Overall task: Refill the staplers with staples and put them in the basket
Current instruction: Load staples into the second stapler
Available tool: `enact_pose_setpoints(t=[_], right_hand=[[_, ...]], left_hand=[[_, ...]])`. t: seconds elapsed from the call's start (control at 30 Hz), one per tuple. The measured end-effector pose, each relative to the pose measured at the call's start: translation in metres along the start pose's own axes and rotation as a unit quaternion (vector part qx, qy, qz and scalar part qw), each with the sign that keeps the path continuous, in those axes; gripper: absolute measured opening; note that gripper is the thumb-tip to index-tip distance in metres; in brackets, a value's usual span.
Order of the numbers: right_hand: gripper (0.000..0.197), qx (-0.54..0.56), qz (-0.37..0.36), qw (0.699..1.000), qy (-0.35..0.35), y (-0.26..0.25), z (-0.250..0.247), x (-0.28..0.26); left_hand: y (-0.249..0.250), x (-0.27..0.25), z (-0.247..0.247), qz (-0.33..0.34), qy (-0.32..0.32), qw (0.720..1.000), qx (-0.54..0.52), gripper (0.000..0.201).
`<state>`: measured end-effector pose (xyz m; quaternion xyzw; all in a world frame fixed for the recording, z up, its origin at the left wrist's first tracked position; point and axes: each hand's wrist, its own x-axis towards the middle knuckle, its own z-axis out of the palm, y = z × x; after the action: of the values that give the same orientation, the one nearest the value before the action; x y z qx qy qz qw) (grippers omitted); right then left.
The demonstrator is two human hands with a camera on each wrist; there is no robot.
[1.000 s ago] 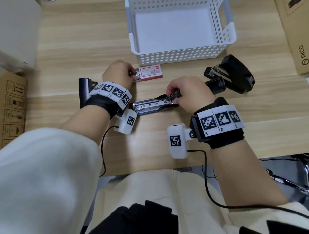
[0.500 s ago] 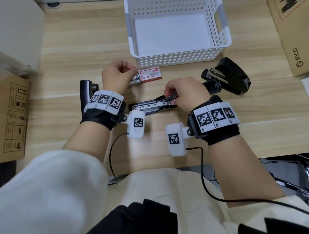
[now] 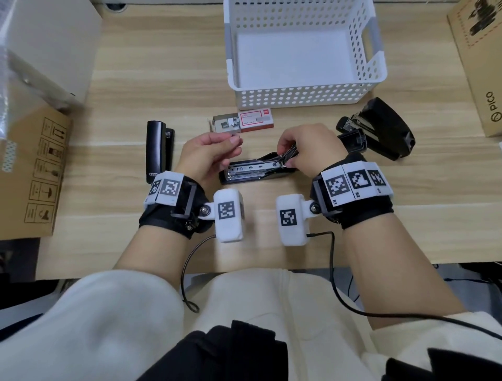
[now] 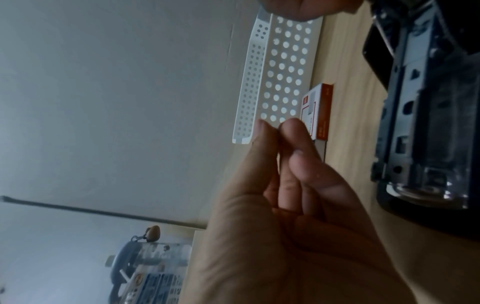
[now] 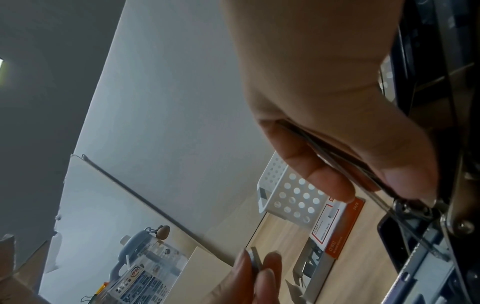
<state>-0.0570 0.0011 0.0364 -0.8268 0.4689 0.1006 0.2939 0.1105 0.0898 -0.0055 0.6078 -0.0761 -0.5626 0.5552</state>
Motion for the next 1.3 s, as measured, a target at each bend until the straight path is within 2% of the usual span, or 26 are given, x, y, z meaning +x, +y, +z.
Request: enact_pose_setpoints(t=[0.3, 0.57, 0.7, 0.83, 0.93, 1.0, 1.1, 1.2, 1.3], right_hand=[[0.027, 0.015, 0.010, 1.000, 0.018, 0.001, 0.004, 0.002], [0.027, 0.023, 0.012, 0.999, 0.022, 0.002, 0.007, 0.003], [0.027, 0.022, 0.013, 0.999, 0.020, 0.002, 0.007, 0.004], [0.027, 0.022, 0.012, 1.000, 0.018, 0.002, 0.007, 0.004], [0.027, 0.024, 0.012, 0.999, 0.020, 0.002, 0.007, 0.004], [0.027, 0.027, 0.012, 0.999, 0.021, 0.002, 0.007, 0.004], [0.027, 0.025, 0.011, 0.999, 0.020, 0.002, 0.007, 0.004], [0.027, 0.027, 0.013, 0.999, 0.019, 0.003, 0.007, 0.004], [0.026, 0.033, 0.014, 0.999, 0.018, 0.004, 0.008, 0.004]], left_hand=[[-0.005, -0.004, -0.004, -0.027, -0.015, 0.999, -0.027, 0.024], [-0.007, -0.007, -0.007, -0.032, -0.016, 0.998, -0.060, 0.015], [-0.008, -0.007, -0.010, 0.014, 0.004, 1.000, -0.013, 0.016], [-0.012, -0.009, -0.009, 0.082, 0.037, 0.994, 0.066, 0.032], [-0.017, -0.011, -0.006, 0.129, 0.061, 0.977, 0.160, 0.032], [-0.019, -0.009, -0.005, 0.161, 0.052, 0.959, 0.228, 0.028], [-0.025, -0.004, -0.004, 0.206, 0.032, 0.914, 0.347, 0.026], [-0.031, -0.002, 0.000, 0.222, 0.028, 0.866, 0.447, 0.027], [-0.033, -0.003, 0.001, 0.224, 0.054, 0.844, 0.484, 0.036]])
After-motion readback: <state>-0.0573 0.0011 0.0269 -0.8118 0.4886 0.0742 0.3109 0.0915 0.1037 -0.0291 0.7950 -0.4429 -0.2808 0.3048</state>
